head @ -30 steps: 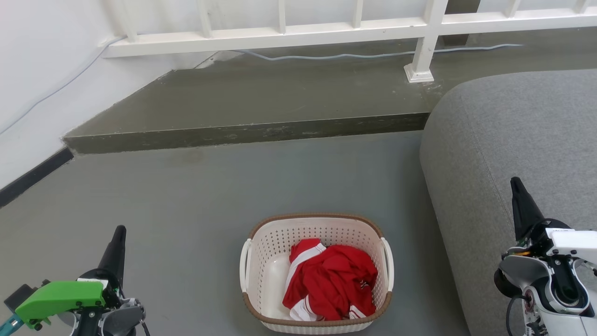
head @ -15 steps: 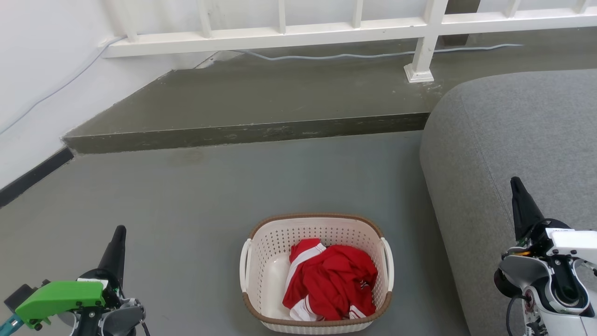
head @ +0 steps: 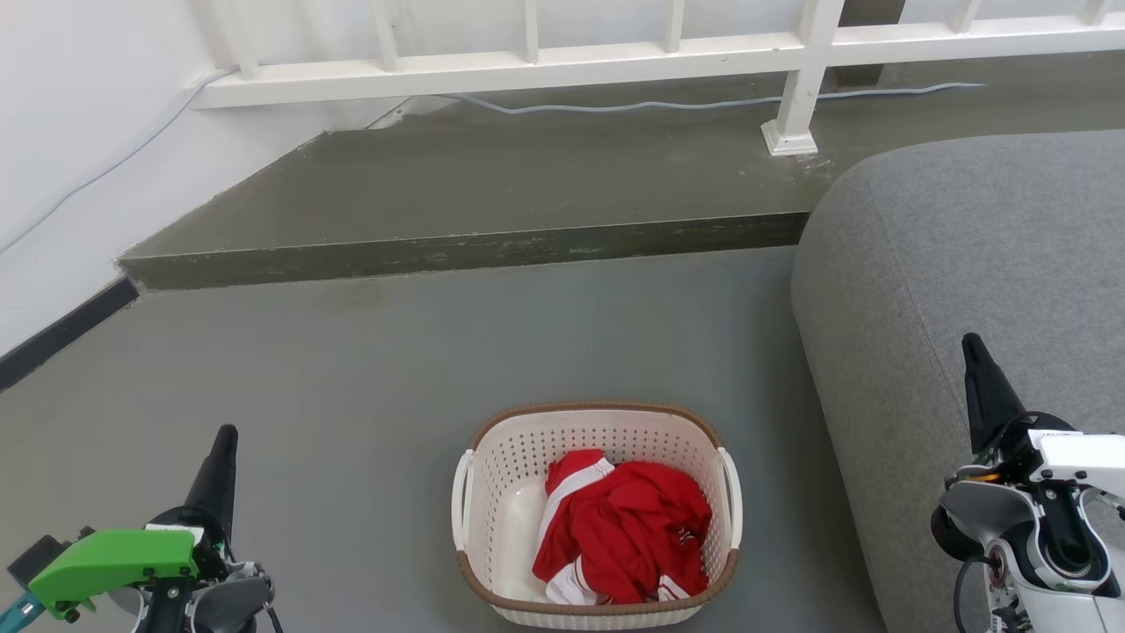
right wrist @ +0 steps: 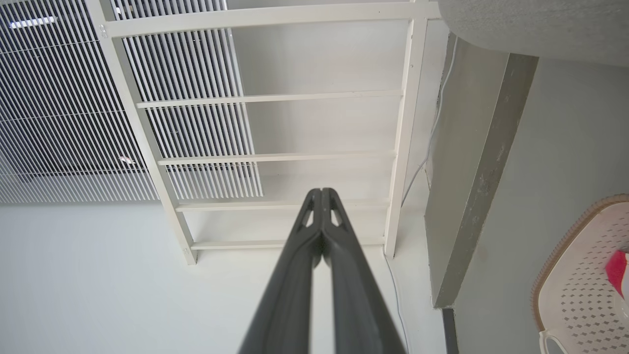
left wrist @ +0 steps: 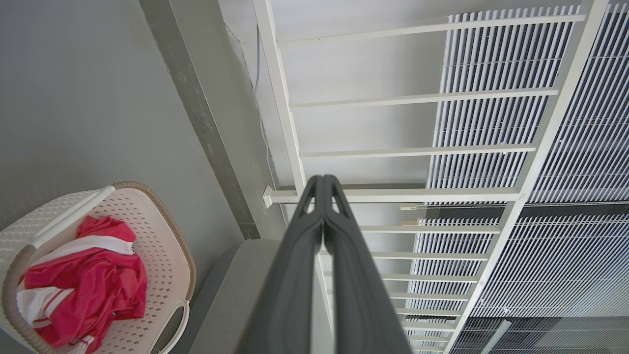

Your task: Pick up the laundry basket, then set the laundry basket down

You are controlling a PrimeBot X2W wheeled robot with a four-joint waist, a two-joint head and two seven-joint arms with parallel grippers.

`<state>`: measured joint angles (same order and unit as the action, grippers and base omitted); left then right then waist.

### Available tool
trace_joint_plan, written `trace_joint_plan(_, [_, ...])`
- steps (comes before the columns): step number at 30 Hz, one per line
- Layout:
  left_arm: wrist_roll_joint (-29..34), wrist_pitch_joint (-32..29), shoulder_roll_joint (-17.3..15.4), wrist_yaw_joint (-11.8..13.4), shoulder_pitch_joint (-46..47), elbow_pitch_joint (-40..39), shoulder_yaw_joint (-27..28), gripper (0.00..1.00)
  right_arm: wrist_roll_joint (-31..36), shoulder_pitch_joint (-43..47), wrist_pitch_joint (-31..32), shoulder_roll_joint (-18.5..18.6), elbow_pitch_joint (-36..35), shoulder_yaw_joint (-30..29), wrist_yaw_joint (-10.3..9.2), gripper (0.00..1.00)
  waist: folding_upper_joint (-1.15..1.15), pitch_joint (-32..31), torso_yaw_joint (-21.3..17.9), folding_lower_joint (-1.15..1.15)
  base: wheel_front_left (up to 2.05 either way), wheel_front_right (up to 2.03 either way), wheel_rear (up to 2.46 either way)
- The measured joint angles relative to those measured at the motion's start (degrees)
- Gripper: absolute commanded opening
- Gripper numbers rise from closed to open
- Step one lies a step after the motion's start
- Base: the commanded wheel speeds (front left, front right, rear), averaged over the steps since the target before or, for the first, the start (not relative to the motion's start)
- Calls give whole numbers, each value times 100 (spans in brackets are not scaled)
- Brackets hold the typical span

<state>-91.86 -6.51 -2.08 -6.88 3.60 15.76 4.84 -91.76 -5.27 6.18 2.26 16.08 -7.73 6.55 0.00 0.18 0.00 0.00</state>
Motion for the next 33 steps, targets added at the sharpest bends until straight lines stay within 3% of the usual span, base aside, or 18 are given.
trace_joint_plan(33, [0, 0, 1, 0, 0, 0, 0, 0, 0, 0, 0, 0, 0, 0, 0, 0, 0, 0, 0, 0, 0, 0, 0])
